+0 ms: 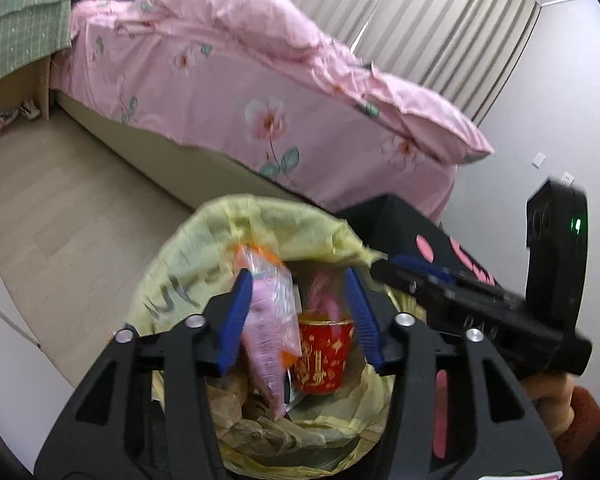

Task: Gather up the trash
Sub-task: 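Open both tools to drop the pink wrappers into the trash bag, then move both tools back over the snack wrappers on the table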

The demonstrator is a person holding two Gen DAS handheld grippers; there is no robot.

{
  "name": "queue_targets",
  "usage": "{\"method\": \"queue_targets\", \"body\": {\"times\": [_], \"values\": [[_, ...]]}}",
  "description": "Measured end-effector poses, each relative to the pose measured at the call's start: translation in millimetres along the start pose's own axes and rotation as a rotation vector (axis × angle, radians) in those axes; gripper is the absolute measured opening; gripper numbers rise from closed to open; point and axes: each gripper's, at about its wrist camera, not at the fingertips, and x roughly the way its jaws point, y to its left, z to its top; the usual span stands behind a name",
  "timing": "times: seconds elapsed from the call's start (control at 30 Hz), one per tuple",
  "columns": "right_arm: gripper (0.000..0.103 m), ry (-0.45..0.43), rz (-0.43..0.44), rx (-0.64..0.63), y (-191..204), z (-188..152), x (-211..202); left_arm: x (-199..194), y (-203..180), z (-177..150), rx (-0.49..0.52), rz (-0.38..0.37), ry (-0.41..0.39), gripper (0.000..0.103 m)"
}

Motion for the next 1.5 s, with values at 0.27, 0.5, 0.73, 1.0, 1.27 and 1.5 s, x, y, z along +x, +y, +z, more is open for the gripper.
{"method": "queue_targets", "body": {"times": [0.27,0.5,0.73,1.0,1.27,1.5], "values": [[0.037,-0.07,-0.059,0.012,-14.7,-13.3,-66.7,-21.5,-22.2,9.2,0.026,0.006,-0.037,0.052],[0.042,-0.137,-0.219,-0.004,-51.6,-53.9,-152.8,-18.7,-73.7,-8.6,0.124,-0.093,0.02,0.055],[0.054,-0.182,-0.393,0.045,-103.4,-119.5,-228.1,3.9,-144.5,-47.8,0.296,-0.215,0.156,0.055],[0.057,-0.158,-0.432,0.151,-143.5,-194.7,-260.0,26.9,-197.4,-82.1,0.408,-0.236,0.235,0.055],[0.057,-0.083,-0.451,0.208,-171.2,-227.5,-246.3,29.6,-219.0,-97.4,0.432,-0.256,0.242,0.055],[0.057,-0.063,-0.426,0.198,-174.3,-223.2,-221.1,30.2,-225.2,-101.3,0.442,-0.245,0.242,0.055]]}}
